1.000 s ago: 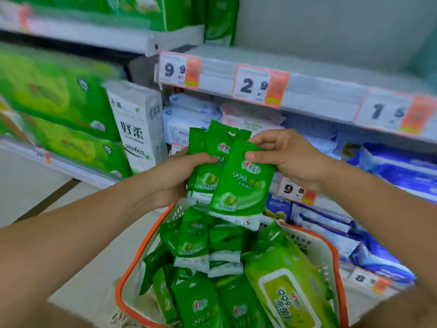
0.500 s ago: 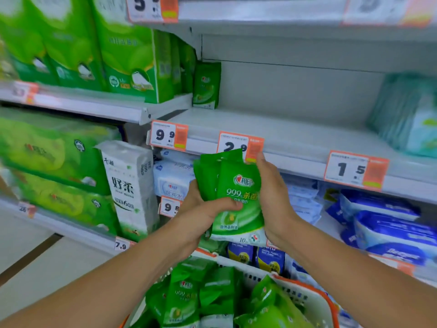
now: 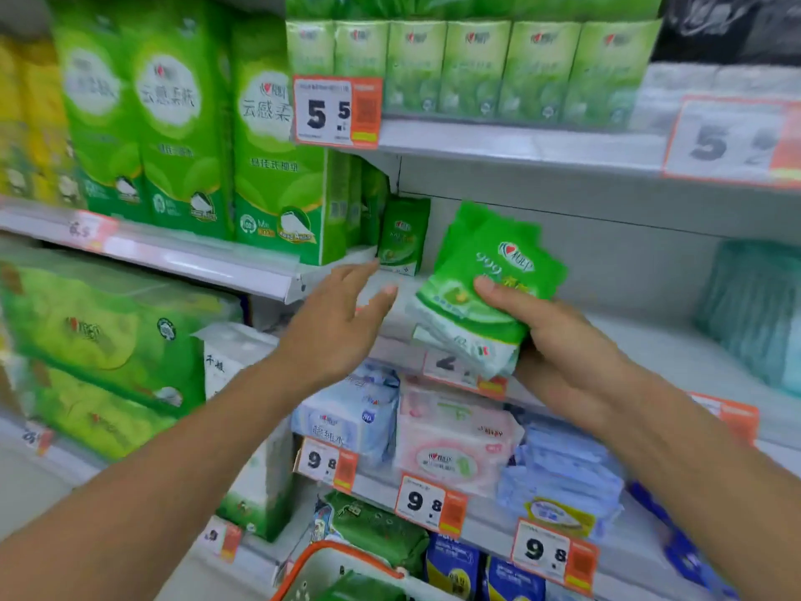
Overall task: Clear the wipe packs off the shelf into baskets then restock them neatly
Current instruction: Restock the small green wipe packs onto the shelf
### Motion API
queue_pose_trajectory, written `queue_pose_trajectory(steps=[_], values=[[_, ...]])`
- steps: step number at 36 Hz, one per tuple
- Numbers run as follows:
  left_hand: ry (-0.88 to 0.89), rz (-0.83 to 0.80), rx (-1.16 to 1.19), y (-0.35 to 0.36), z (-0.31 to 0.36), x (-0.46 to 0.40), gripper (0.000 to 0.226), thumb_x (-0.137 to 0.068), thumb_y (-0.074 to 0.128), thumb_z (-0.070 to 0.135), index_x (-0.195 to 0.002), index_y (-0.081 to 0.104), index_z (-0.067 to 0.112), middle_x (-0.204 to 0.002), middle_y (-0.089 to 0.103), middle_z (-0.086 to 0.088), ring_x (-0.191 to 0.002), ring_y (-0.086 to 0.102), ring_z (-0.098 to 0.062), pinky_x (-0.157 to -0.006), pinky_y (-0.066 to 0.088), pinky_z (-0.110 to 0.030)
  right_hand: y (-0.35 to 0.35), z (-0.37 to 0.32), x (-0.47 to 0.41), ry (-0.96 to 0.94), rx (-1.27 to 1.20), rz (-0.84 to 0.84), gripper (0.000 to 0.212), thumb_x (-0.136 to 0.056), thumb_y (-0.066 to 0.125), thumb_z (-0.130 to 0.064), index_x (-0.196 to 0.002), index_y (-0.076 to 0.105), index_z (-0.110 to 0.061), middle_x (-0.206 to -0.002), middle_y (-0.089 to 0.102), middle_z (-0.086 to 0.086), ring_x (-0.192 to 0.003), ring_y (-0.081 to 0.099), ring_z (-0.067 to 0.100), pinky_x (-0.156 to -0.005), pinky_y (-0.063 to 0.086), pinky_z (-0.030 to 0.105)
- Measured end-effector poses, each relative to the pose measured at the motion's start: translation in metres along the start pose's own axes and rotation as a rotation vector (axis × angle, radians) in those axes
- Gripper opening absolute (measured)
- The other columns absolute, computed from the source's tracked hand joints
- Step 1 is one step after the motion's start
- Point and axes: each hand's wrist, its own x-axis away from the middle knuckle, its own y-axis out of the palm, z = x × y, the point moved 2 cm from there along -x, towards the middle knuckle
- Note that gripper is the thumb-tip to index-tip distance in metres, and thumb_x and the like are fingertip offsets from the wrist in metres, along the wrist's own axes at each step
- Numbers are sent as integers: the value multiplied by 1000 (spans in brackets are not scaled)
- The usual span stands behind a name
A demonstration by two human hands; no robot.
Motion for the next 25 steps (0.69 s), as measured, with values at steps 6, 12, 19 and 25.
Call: queue_pose_trajectory(steps=[6, 12, 19, 25], values=[[129, -212, -586, 21, -59, -36, 69, -86, 39, 70, -131, 54, 20, -136, 56, -6, -132, 45, -25, -111, 32, -36, -15, 7, -142, 41, 244, 181, 55, -71, 84, -2, -123, 65, -3, -109, 75, 14, -92, 75, 27, -75, 62, 43], [215, -219, -555, 21, -79, -65, 50, -77, 56, 78, -76, 47, 28, -83, 55, 8, -84, 54, -18, -74, 47, -35, -15, 55, -253, 6, 324, 213, 65, -65, 84, 11, -124, 59, -3, -110, 73, 15, -84, 75, 24, -64, 63, 40], [287, -261, -600, 16, -100, -83, 71, -68, 36, 94, -93, 59, 32, -92, 67, 9, -84, 59, -10, -76, 51, -36, -33, 94, -370, -99, 592, 271, 106, -39, 103, -40, -124, 44, -16, -121, 66, 1, -103, 67, 18, -87, 59, 38], [311, -286, -507, 18, -104, -87, 83, -61, 28, 97, -105, 61, 36, -103, 65, 19, -91, 59, -3, -81, 50, -35, -3, 99, -346, -126, 664, 204, 86, -80, 76, -54, -144, 32, -16, -135, 58, -1, -122, 56, 19, -105, 44, 32]])
